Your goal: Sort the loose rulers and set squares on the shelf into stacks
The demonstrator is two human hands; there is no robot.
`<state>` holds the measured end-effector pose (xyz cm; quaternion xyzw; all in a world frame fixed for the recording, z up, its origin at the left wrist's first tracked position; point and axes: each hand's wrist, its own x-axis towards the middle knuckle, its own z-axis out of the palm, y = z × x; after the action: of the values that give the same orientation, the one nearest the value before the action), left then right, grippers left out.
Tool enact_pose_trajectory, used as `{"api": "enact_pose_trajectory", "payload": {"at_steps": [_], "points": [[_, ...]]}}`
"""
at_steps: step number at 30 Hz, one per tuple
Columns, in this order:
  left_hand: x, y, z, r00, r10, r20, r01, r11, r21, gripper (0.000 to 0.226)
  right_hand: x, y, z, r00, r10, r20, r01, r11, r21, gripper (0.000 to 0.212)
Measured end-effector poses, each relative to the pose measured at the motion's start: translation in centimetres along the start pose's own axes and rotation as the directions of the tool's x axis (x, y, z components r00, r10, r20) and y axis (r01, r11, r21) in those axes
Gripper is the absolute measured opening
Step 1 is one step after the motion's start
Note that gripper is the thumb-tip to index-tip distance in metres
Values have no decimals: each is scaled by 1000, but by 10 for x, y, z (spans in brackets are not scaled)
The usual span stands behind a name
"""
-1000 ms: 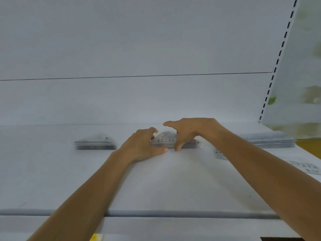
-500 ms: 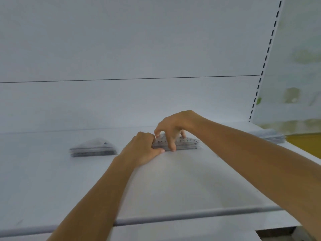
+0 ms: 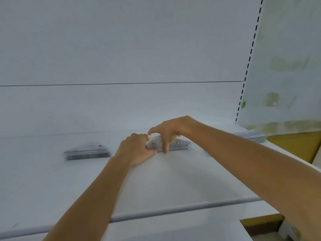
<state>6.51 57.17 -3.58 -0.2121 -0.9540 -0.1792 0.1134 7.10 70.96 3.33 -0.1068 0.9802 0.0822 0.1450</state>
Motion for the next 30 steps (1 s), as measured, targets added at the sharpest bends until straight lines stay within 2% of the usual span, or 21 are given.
{"api": "enact_pose_trajectory", "payload": {"at_steps": [2,5,8,13,16,19,30], "points": [[-2,0,1,1000,-23,-6,23,999,-33,67,-7,8,1,999,17,-38,-15,998,55,104],[-2,5,0,1000,-26,11,27,994,-105,71,-21,27,6,993,93,-74,-85,991,99,102],[-2,9,2,999,-30,14,32,994,-108,72,-33,48,16,986,151,-76,-137,976,169,86],[-3,7,2,999,-20,41,26,987,-156,63,-42,57,35,981,113,-155,-70,963,262,54],[-3,4,3,999,-2,50,11,984,-178,60,-37,55,35,979,88,-183,-45,974,223,43],[1,1,5,1000,11,25,-6,981,-192,60,-32,52,30,986,85,-145,-58,981,185,33],[7,3,6,999,-29,-22,25,983,-184,62,-24,44,20,994,105,-38,-98,985,140,42]]}}
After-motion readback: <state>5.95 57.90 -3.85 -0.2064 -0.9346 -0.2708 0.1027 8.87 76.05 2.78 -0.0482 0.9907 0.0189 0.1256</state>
